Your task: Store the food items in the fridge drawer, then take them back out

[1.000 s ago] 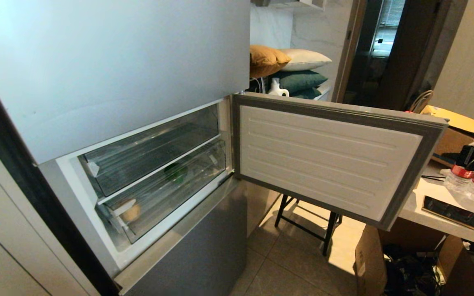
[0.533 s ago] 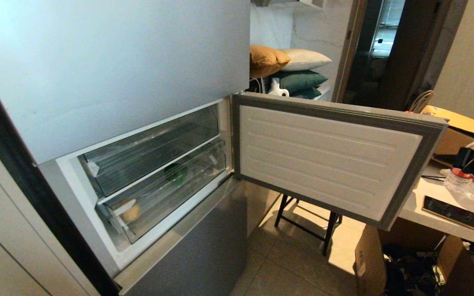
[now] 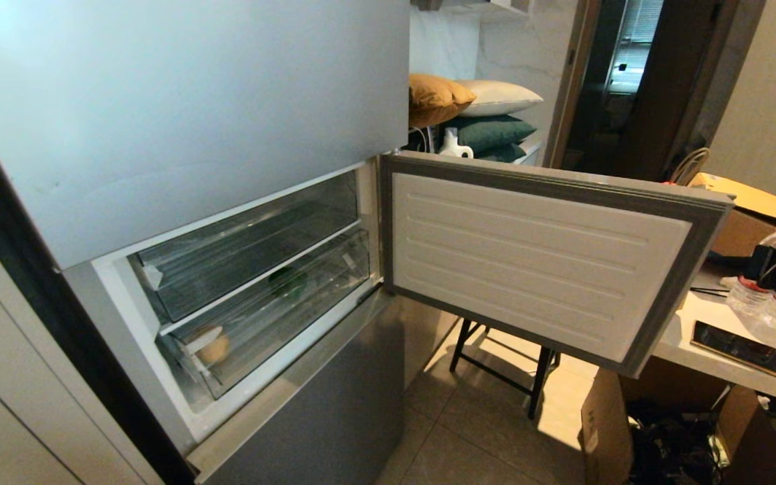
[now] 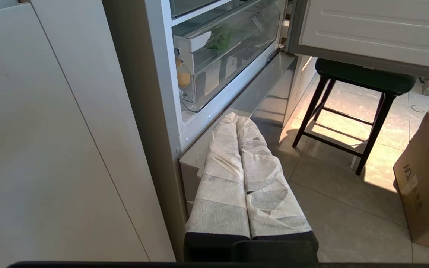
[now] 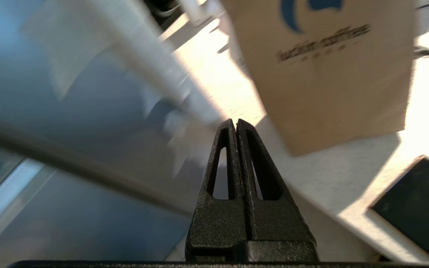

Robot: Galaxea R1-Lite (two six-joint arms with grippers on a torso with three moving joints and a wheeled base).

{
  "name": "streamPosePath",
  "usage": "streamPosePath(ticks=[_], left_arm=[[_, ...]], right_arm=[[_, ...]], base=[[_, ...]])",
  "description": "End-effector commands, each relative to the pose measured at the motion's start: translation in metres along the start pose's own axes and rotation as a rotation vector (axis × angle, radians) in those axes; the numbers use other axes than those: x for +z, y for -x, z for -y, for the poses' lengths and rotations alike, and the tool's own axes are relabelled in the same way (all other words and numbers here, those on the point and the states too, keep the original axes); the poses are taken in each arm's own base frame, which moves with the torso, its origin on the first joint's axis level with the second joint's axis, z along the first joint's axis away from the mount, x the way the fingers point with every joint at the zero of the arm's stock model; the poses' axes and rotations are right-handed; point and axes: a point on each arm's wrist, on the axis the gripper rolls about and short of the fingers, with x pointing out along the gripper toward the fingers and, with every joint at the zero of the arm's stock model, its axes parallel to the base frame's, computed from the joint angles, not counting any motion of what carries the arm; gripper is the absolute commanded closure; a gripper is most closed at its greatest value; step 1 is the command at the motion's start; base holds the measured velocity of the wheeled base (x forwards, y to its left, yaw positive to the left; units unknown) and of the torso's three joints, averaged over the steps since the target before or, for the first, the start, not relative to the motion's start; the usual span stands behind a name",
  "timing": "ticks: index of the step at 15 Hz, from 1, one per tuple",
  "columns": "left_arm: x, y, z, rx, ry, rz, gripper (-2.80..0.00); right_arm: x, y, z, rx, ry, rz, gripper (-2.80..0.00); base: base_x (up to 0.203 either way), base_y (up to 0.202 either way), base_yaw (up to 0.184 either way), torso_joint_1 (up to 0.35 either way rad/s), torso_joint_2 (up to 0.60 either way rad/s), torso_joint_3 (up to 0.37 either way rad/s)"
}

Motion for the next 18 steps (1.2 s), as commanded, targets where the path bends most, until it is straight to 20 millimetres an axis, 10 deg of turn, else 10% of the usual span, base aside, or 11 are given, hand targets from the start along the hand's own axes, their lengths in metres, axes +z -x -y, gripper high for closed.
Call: streamPosePath(ticks=[1,11,18], left_arm=[[-0.001,0.000,0.000,0.000,0.001,-0.002,0.00],[-0.001,0.000,0.000,0.000,0.000,-0.003,0.00],[-0.001,0.000,0.000,0.000,0.000,-0.004,0.00]], right_arm=[[-0.001,0.005,-0.004,0.020,-0.002,-0.003,0.00],[-0.008,0.037,-0.034,-0.116,0.002,0.010,0.00],[-0.005,-0.002,-0.011,-0.435,0.146,0.138,0.00]], base=[[0.000,0.000,0.000,0.000,0.00,0.000],[0.000,0.000,0.000,0.000,0.00,0.000],[0.000,0.000,0.000,0.000,0.00,0.000]])
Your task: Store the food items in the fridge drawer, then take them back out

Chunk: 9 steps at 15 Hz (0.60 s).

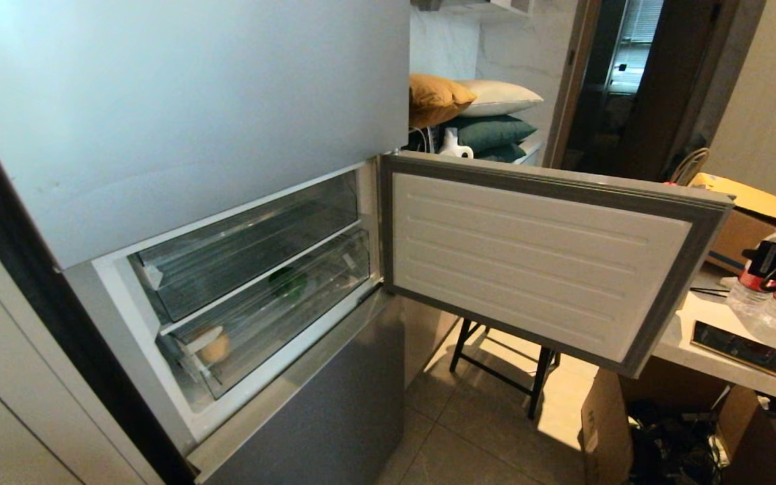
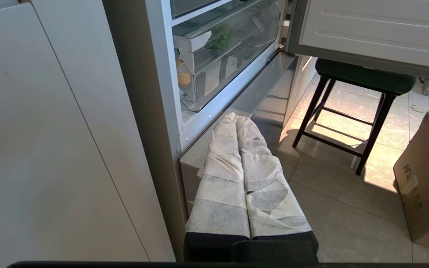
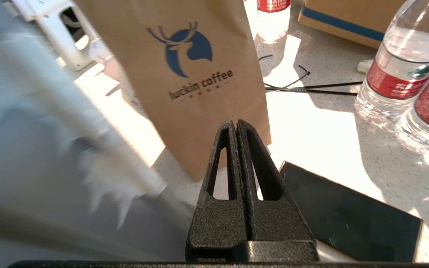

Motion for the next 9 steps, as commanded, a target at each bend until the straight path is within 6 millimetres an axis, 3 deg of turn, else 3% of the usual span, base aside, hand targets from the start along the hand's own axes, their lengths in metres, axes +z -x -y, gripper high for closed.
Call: streamPosePath(ticks=[1,4,9], left_arm=[[-0.001,0.000,0.000,0.000,-0.001,-0.003,0.00],[-0.001,0.000,0.000,0.000,0.000,-0.004,0.00],[-0.001,0.000,0.000,0.000,-0.001,-0.003,0.00]], right_arm=[[-0.014,-0.019,0.006,0.005,-0.010,-0.030,0.00],[-0.017,-0.038,0.011,0.118,-0.022,-0.030,0.00],[-0.016,-0.041,0.011,0.319,-0.044,-0.038,0.00]], base=[[0.000,0.000,0.000,0.000,0.00,0.000],[0.000,0.000,0.000,0.000,0.00,0.000],[0.000,0.000,0.000,0.000,0.00,0.000]])
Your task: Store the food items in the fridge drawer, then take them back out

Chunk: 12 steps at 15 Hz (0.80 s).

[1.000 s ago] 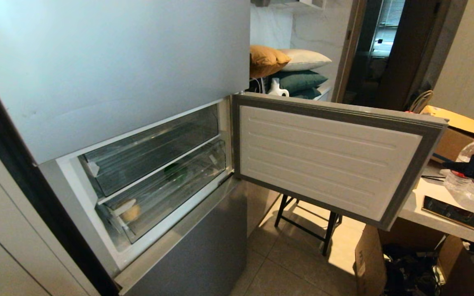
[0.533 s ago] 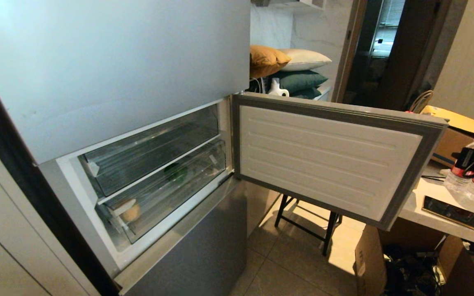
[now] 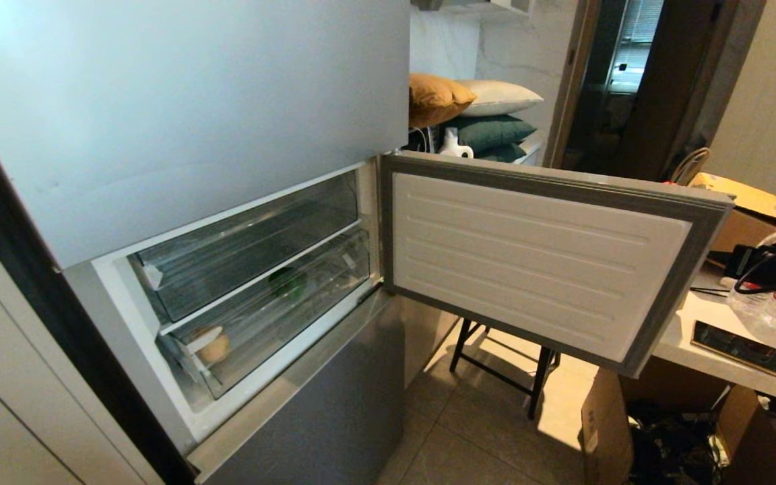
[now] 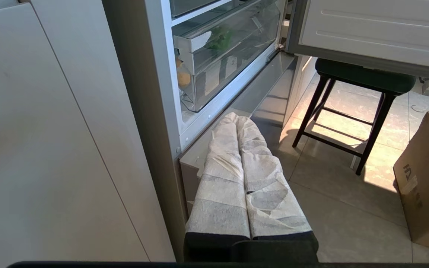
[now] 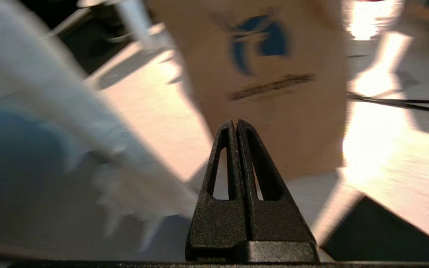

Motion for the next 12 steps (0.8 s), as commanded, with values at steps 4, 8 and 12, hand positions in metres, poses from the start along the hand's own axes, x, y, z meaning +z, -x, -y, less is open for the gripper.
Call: streamPosePath(ticks=[4,8,12], left_arm=[[-0.001,0.000,0.000,0.000,0.000,-0.003,0.00],[-0.001,0.000,0.000,0.000,-0.001,-0.003,0.00],[-0.001,0.000,0.000,0.000,0.000,-0.004,0.00]], right_arm=[[0.000,0.004,0.005,0.105,-0.010,-0.005,0.00],[0.000,0.011,0.006,0.175,-0.023,-0.015,0.00],[0.003,0.014,0.005,0.223,-0.077,-0.021,0.00]], base=[[0.000,0.000,0.000,0.000,0.00,0.000],[0.000,0.000,0.000,0.000,0.00,0.000],[0.000,0.000,0.000,0.000,0.00,0.000]])
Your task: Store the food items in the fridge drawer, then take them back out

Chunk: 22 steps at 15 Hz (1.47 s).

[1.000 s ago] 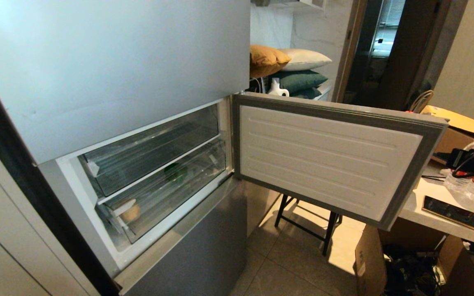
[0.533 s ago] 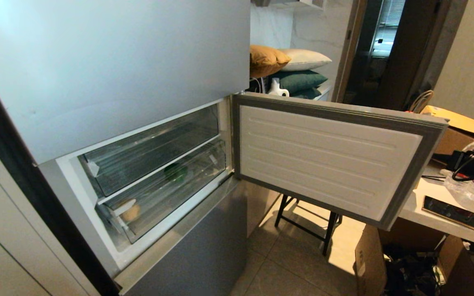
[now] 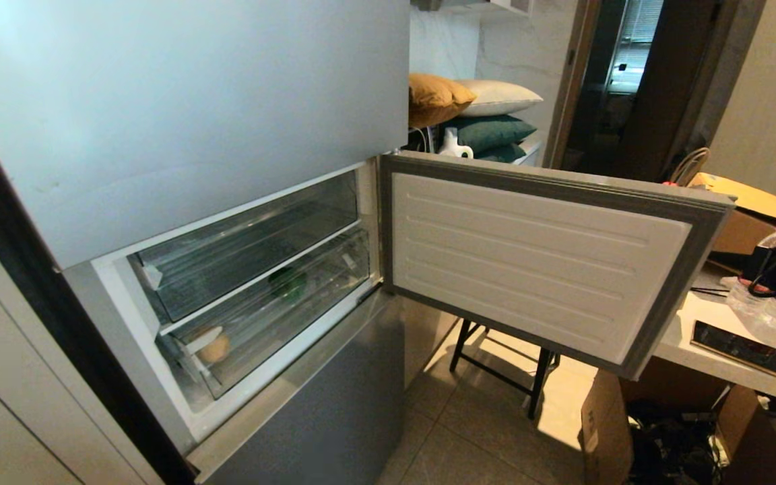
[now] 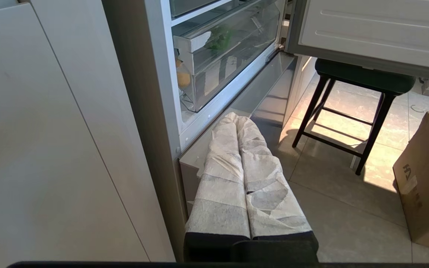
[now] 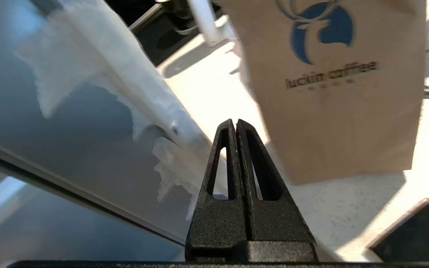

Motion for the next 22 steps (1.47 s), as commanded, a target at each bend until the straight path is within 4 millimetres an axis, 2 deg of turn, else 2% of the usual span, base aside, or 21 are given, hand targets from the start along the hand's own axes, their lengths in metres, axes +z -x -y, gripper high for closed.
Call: streamPosePath(ticks=[1,7,10,13,19,22], left_arm=[[-0.001,0.000,0.000,0.000,0.000,-0.004,0.00],[-0.001,0.000,0.000,0.000,0.000,-0.003,0.00],[-0.001,0.000,0.000,0.000,0.001,-0.003,0.00],[-0.001,0.000,0.000,0.000,0.000,-0.004,0.00],[-0.001,0.000,0.000,0.000,0.000,-0.003,0.00],[-0.001,0.000,0.000,0.000,0.000,-0.004,0.00]], right_arm=[[0.001,0.001,-0.002,0.016,0.001,0.001,0.00],[-0.010,0.017,-0.023,0.076,-0.038,-0.038,0.00],[-0.019,0.024,-0.045,0.117,-0.056,-0.066,0.00],[-0.032,0.033,-0.078,0.155,-0.068,-0.103,0.00],[-0.062,0.045,-0.160,0.316,-0.050,-0.196,0.00],[-0.073,0.042,-0.194,0.416,-0.022,-0.241,0.00]], base=[[0.000,0.000,0.000,0.000,0.00,0.000],[0.000,0.000,0.000,0.000,0.00,0.000],[0.000,0.000,0.000,0.000,0.00,0.000],[0.000,0.000,0.000,0.000,0.00,0.000],[0.000,0.000,0.000,0.000,0.00,0.000],[0.000,0.000,0.000,0.000,0.00,0.000]])
